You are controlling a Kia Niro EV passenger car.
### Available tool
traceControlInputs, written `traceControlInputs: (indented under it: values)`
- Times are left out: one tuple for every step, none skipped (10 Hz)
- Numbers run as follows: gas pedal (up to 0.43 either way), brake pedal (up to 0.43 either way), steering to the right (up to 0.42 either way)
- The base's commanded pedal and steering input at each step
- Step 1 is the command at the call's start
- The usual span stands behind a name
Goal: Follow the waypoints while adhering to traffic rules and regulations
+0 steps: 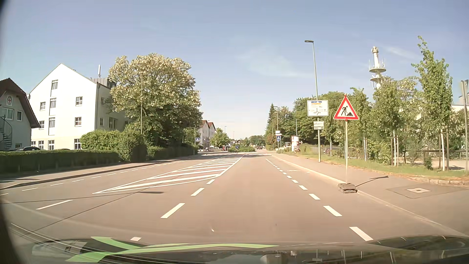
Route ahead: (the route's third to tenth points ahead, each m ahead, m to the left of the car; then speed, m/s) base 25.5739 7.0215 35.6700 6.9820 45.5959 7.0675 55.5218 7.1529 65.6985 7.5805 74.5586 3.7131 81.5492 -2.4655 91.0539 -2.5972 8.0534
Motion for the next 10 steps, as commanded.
traceControlInputs:
  values:
    - [0.059, 0.000, -0.007]
    - [0.059, 0.000, -0.007]
    - [0.059, 0.000, -0.007]
    - [0.067, 0.000, -0.007]
    - [0.067, 0.000, -0.007]
    - [0.067, 0.000, -0.007]
    - [0.067, 0.000, -0.006]
    - [0.067, 0.000, -0.005]
    - [0.067, 0.000, -0.005]
    - [0.067, 0.000, -0.005]
